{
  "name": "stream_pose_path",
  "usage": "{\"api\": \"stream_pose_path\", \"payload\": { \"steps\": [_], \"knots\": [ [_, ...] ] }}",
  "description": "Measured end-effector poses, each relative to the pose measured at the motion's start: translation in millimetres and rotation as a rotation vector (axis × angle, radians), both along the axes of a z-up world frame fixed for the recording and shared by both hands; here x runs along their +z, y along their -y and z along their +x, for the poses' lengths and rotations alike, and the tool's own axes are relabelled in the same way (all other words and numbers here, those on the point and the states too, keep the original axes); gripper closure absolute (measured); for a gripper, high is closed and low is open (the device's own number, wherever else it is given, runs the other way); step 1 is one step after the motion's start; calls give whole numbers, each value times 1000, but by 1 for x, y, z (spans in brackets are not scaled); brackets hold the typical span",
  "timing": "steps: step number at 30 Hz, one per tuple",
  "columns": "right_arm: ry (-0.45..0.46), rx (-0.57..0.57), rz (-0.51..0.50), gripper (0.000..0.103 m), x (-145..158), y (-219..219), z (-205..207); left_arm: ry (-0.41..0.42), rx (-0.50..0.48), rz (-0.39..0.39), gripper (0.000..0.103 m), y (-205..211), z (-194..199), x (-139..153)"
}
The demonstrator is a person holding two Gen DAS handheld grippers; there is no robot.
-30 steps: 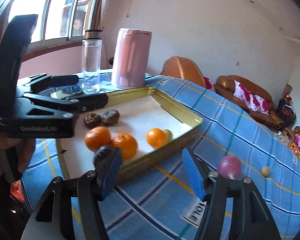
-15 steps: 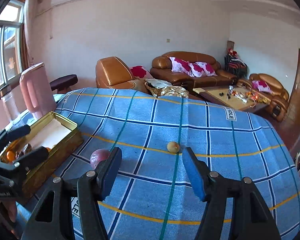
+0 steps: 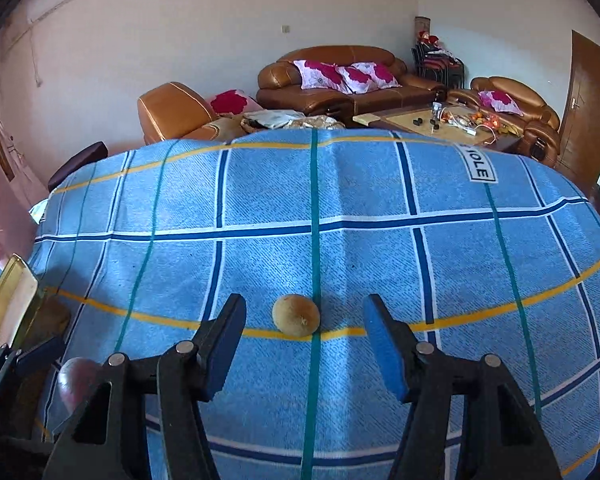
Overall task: Organize fruits
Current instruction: 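Move both tools back over the purple fruit and yellow fruit on the tablecloth, then grasp the purple fruit with the left tool while the right tool grasps the small yellow fruit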
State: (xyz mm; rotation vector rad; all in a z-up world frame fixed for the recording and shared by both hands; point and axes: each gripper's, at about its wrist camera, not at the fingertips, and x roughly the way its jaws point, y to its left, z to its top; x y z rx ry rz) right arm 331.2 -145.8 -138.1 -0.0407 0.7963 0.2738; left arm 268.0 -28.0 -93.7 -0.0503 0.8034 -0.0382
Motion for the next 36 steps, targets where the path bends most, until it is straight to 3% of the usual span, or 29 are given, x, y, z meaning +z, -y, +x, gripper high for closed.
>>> {"api": "stream_pose_path", "payload": {
  "steps": [4, 6, 8, 14, 26, 36],
  "knots": [
    [-33, 6, -22, 54, -14, -7, 12, -4, -24, -39, 49, -1, 8, 0],
    [-40, 7, -19, 66, -15, -8, 14, -7, -34, -22, 49, 2, 14, 0],
    [-44, 20, -24, 72, -15, -9, 13, -7, -30, -26, 50, 1, 19, -1],
    [-48, 44, -2, 72, -14, -5, 3, 22, -16, -33, 55, -6, 19, 5],
    [34, 115, 26, 72, -1, -14, -69, 31, -25, -55, 56, -12, 13, 7],
    [109, 115, 48, 72, 6, -12, -106, 64, -47, -30, 61, -8, 0, 10]
  ]
}}
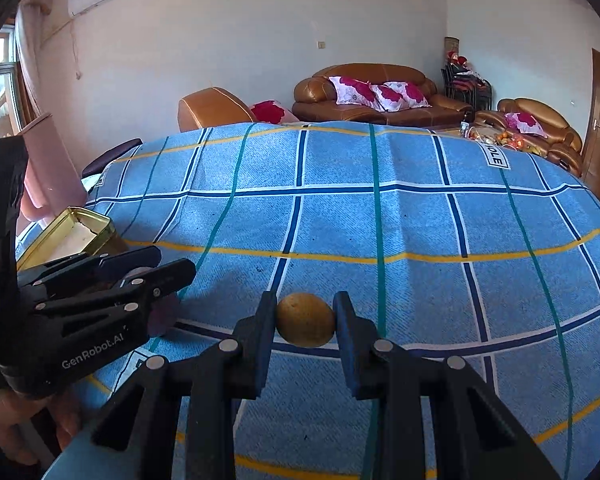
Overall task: Organize fruits
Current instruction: 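Grasp the purple fruit with the left tool while the right tool grasps the small yellow fruit, then carry the purple fruit in the left tool while the right tool carries the yellow fruit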
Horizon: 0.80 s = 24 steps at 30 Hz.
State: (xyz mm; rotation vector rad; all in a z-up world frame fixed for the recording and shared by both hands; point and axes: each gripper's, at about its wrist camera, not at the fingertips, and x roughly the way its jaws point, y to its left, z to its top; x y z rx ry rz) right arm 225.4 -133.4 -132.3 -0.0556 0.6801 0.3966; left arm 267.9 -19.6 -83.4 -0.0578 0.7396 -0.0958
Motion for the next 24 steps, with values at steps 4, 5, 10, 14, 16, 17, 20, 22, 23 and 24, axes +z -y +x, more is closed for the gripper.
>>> {"api": "stream_pose_path", "payload": {
  "steps": [4, 5, 10, 14, 16, 17, 20, 22, 23, 24],
  "knots": [
    [29, -8, -1, 72, 3, 1, -7, 1, 4, -7, 58, -3, -2, 0],
    [33, -10, -4, 72, 3, 1, -8, -2, 9, -11, 57, -5, -1, 0],
    [22, -14, 4, 72, 1, 2, -5, -39, 19, -32, 38, -9, 4, -6],
    [13, -3, 7, 72, 0, 2, -4, -52, -8, -20, 41, -3, 6, -9],
    [8, -1, 3, 72, -1, 1, -3, -50, -32, 2, 49, 4, 6, -9],
    [9, -1, 4, 72, -1, 1, -3, -51, -42, 20, 49, 8, 5, -9],
    [11, 1, 6, 72, -1, 1, -4, -96, -73, 27, 45, 15, 8, -14],
    [16, 1, 10, 72, 0, 2, -5, -94, -60, 6, 43, 10, 7, -14],
    [17, 1, 14, 72, 0, 3, -5, -96, -55, -2, 41, 7, 5, -14],
    [18, 1, 19, 72, 0, 3, -5, -101, -50, -13, 38, 5, 3, -14]
  ]
}}
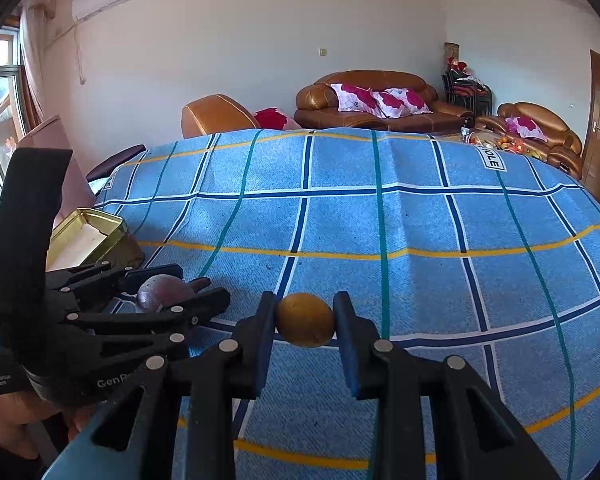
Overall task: Organize fruits
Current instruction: 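Carry the purple fruit in the left tool while the right tool carries the yellow fruit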
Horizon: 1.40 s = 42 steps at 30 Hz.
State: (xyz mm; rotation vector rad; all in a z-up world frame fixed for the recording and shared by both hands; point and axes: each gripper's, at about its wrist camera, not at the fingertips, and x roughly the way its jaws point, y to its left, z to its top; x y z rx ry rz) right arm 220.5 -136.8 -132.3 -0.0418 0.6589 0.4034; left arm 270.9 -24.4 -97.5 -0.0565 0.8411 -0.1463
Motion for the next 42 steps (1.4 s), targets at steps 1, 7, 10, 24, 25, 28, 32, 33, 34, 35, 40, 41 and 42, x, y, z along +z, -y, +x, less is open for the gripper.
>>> {"api": "stream_pose_path", "payload": {
  "steps": [1, 7, 10, 24, 25, 28, 32, 33, 34, 35, 40, 41, 42],
  "knots": [
    [0, 0, 5, 72, 0, 1, 0, 1, 8, -8, 36, -3, -3, 0],
    [1, 7, 24, 72, 0, 4, 0, 29, 40, -75, 25, -20, -21, 4],
    [8, 9, 26, 72, 1, 4, -1, 24, 28, -61, 25, -17, -23, 4],
    [80, 42, 1, 72, 7, -4, -14, 30, -36, -11, 47, -3, -31, 5],
    [88, 47, 0, 72, 7, -5, -15, 32, -28, -17, 47, -5, -31, 5],
    [112, 61, -9, 72, 9, -7, -20, 49, -3, -41, 47, -13, -34, 8],
    [147, 76, -18, 72, 12, -10, -27, 97, 8, -30, 47, -13, -41, 13],
    [153, 79, -19, 72, 13, -10, -28, 110, 9, -24, 47, -12, -43, 15],
    [159, 81, -20, 72, 13, -11, -30, 118, 10, -21, 47, -12, -44, 16],
    [165, 84, -20, 72, 14, -11, -31, 127, 11, -18, 47, -11, -46, 17],
    [190, 94, -13, 72, 16, -11, -36, 148, 24, -24, 47, -14, -48, 20],
    [196, 96, -10, 72, 16, -10, -37, 154, 29, -25, 47, -15, -49, 21],
    [201, 98, -9, 72, 16, -10, -38, 161, 33, -24, 47, -15, -50, 22]
  ]
}}
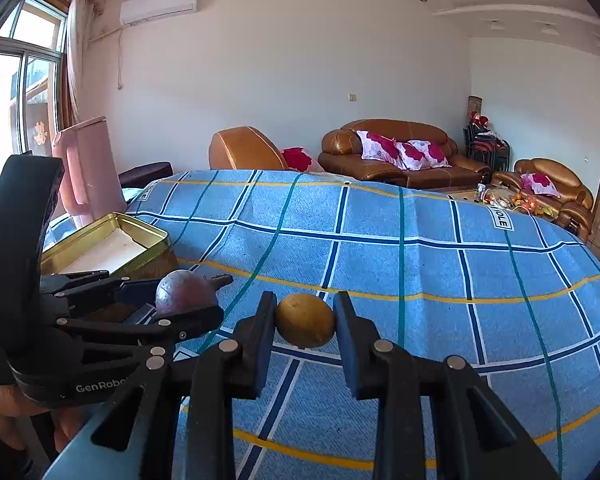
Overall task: Organize fruits
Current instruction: 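Carry the purple fruit in the left tool while the right tool carries the yellow fruit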
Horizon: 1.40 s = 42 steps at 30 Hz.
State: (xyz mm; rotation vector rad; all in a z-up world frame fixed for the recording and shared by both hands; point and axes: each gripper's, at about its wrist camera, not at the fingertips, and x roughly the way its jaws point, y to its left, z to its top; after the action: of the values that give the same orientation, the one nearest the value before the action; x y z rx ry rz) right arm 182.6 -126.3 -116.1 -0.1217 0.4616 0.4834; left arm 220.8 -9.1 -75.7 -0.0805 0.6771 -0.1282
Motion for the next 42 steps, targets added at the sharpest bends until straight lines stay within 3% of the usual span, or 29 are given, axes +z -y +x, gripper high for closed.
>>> {"api": "stream_pose_path", "payload": {
  "steps": [15, 42],
  "knots": [
    [50, 27, 11, 72, 4, 0, -13, 141, 22, 78, 47, 9, -23, 15],
    [134, 46, 17, 72, 6, -2, -31, 286, 86, 133, 47, 12, -53, 28]
  ]
}}
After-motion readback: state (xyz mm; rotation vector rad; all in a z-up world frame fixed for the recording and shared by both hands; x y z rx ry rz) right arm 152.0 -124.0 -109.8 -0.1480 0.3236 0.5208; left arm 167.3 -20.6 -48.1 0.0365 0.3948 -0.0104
